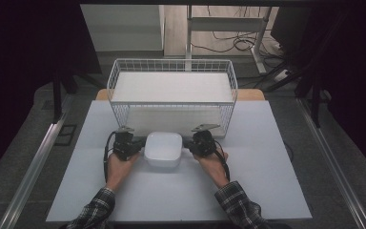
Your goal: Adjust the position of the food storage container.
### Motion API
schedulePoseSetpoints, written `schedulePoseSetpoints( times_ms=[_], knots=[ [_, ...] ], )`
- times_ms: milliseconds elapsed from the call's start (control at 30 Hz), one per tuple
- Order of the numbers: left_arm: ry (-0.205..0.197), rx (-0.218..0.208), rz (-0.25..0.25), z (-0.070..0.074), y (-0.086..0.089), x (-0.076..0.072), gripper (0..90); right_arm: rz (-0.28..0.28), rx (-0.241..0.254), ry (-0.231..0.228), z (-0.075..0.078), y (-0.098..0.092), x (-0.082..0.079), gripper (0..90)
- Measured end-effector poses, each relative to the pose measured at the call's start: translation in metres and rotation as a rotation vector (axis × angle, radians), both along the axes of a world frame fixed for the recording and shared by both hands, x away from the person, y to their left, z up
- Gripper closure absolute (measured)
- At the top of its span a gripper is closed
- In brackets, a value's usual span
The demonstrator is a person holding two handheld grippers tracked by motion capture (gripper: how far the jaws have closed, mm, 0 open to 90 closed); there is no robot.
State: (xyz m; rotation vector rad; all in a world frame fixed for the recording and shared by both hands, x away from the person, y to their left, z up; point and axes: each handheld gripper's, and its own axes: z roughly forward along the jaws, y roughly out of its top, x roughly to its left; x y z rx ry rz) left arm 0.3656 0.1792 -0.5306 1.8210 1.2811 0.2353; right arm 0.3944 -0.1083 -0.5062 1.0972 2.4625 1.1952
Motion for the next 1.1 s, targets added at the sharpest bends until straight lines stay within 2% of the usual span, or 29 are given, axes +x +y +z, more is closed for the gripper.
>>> schedulePoseSetpoints(
  times_ms=[33, 67, 100, 167, 267, 400, 533, 667, 833, 933, 967, 1000, 1033, 1100],
  knots=[
    [-0.002, 0.007, -0.001, 0.000, -0.001, -0.001, 90.0, -0.011, -0.025, -0.016, -0.001, 0.002, 0.001, 89.0],
    [0.008, -0.006, -0.012, 0.000, -0.002, -0.002, 90.0, -0.010, -0.031, -0.017, -0.001, 0.002, 0.001, 89.0],
    [0.010, -0.008, -0.016, 0.000, -0.003, -0.003, 90.0, -0.016, -0.019, 0.004, -0.002, -0.001, 0.002, 89.0],
    [0.013, -0.012, -0.030, 0.000, -0.008, -0.006, 90.0, -0.021, -0.017, 0.012, -0.002, -0.005, 0.000, 89.0],
    [0.017, 0.001, -0.050, 0.001, -0.019, -0.014, 90.0, -0.029, -0.029, 0.013, -0.001, -0.015, -0.009, 89.0],
    [0.024, 0.020, -0.065, 0.001, -0.032, -0.027, 90.0, -0.044, -0.010, 0.033, 0.000, -0.030, -0.020, 89.0],
    [0.035, 0.026, -0.087, 0.003, -0.040, -0.041, 90.0, -0.049, -0.016, 0.043, 0.001, -0.039, -0.033, 89.0],
    [0.041, 0.041, -0.116, 0.004, -0.044, -0.054, 90.0, -0.043, -0.023, 0.049, 0.002, -0.045, -0.047, 89.0],
    [0.049, 0.048, -0.130, 0.005, -0.048, -0.069, 90.0, -0.024, -0.021, 0.054, 0.002, -0.051, -0.063, 89.0],
    [0.038, 0.057, -0.145, 0.007, -0.047, -0.071, 89.3, -0.018, -0.026, 0.055, 0.002, -0.054, -0.068, 88.1],
    [0.031, 0.058, -0.147, 0.008, -0.046, -0.071, 85.7, -0.016, -0.021, 0.055, 0.003, -0.055, -0.068, 86.7],
    [0.020, 0.064, -0.146, 0.011, -0.043, -0.072, 83.1, -0.019, -0.019, 0.050, 0.004, -0.056, -0.069, 85.3],
    [0.004, 0.074, -0.147, 0.014, -0.039, -0.074, 80.0, -0.023, -0.031, 0.027, 0.006, -0.058, -0.070, 83.3],
    [-0.019, 0.078, -0.155, 0.018, -0.033, -0.078, 69.5, -0.023, -0.064, -0.039, 0.012, -0.064, -0.075, 77.9]
  ],
)
